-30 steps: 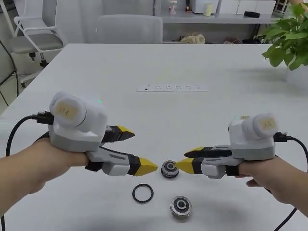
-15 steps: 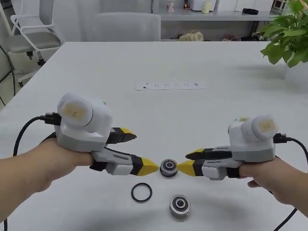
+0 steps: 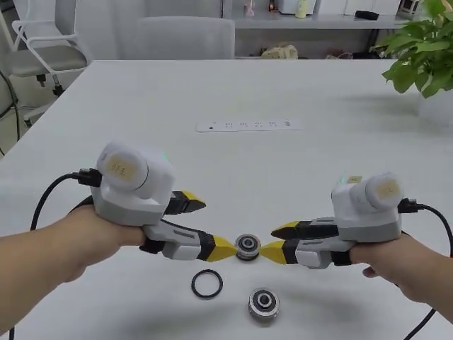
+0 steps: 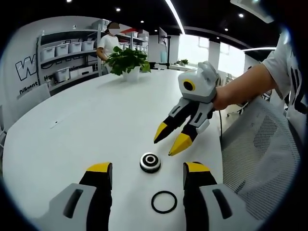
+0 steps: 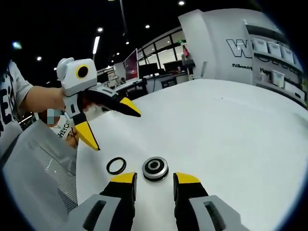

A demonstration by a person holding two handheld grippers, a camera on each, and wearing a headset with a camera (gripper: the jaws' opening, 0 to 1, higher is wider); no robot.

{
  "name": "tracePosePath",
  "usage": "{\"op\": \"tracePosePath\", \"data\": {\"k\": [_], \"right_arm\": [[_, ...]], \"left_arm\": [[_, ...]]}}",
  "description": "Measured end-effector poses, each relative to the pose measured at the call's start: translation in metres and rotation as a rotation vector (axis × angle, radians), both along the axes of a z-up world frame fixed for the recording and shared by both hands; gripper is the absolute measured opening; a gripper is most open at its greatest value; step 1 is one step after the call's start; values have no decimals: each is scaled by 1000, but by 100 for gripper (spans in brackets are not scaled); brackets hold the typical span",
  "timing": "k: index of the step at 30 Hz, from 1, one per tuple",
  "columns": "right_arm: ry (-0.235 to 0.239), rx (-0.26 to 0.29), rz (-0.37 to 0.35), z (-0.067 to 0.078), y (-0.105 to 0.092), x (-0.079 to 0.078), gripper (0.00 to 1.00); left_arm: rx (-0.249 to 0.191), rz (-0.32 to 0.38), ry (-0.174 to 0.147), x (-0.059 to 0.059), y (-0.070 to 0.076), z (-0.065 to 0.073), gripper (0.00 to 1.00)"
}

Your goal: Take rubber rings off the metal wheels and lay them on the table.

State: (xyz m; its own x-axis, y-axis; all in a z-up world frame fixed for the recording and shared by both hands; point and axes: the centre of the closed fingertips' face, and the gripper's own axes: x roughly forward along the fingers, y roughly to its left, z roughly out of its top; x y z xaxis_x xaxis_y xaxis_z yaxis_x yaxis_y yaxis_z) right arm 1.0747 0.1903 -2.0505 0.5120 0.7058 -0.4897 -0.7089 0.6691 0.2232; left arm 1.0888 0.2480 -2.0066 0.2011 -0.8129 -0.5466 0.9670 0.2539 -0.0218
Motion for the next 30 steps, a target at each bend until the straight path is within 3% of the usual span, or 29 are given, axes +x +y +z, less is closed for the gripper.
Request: {"op": "tracePosePath", "data": {"k": [30], "right_arm": [[-2, -35, 23, -12, 2, -3, 28]], "left_arm": [[23, -21, 49, 1, -22, -27, 42]]}}
